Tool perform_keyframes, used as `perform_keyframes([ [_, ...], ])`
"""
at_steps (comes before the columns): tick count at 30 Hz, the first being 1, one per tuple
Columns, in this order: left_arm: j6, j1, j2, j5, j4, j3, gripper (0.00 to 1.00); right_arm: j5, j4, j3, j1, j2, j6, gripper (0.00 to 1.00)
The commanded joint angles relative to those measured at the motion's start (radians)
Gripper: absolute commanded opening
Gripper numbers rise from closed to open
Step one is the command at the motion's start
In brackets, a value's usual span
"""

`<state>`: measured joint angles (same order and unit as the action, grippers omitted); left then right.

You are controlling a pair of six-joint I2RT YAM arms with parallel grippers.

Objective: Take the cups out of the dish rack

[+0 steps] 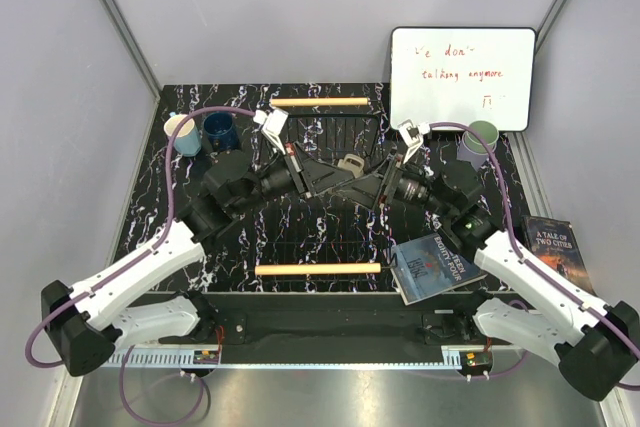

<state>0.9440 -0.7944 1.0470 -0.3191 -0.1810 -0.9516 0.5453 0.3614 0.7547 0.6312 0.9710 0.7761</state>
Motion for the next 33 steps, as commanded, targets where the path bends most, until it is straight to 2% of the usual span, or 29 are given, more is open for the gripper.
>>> perform_keyframes([
  [1,-0.102,0.029,-0.002,0.164,0.012,-0.036,0.0,-0.013,-0.107,0.014,-0.002,-0.044,-0.078,0.72],
  [3,-0.102,0.029,-0.011,0.166,-0.009,-0.032,0.0,-0.005,-0.121,0.015,-0.002,-0.045,-0.09,0.74],
  [9,-0.119,0.029,-0.027,0.189,-0.008,-0.039,0.0,-0.024,-0.2,0.018,-0.002,-0.07,-0.132,0.89],
  [12,-0.143,0.03,-0.03,0.215,0.028,-0.049,0.0,-0.091,-0.261,0.02,-0.002,-0.107,-0.159,0.93],
  [17,-0.209,0.032,-0.012,0.271,0.15,-0.094,0.0,-0.329,-0.429,0.057,-0.002,-0.153,-0.215,0.96],
  [21,-0.36,0.034,0.019,0.401,0.288,-0.206,0.0,-0.56,-0.6,0.092,-0.004,-0.179,-0.241,0.96],
  [24,-0.468,0.035,0.053,0.507,0.363,-0.278,0.0,-0.648,-0.668,0.104,-0.002,-0.189,-0.253,0.96],
  [30,-0.614,0.05,0.174,0.748,0.555,-0.45,0.0,-0.723,-0.745,0.101,-0.002,-0.201,-0.245,0.95],
  [33,-0.628,0.079,0.228,0.836,0.629,-0.501,0.0,-0.739,-0.75,0.094,-0.002,-0.236,-0.244,0.94],
])
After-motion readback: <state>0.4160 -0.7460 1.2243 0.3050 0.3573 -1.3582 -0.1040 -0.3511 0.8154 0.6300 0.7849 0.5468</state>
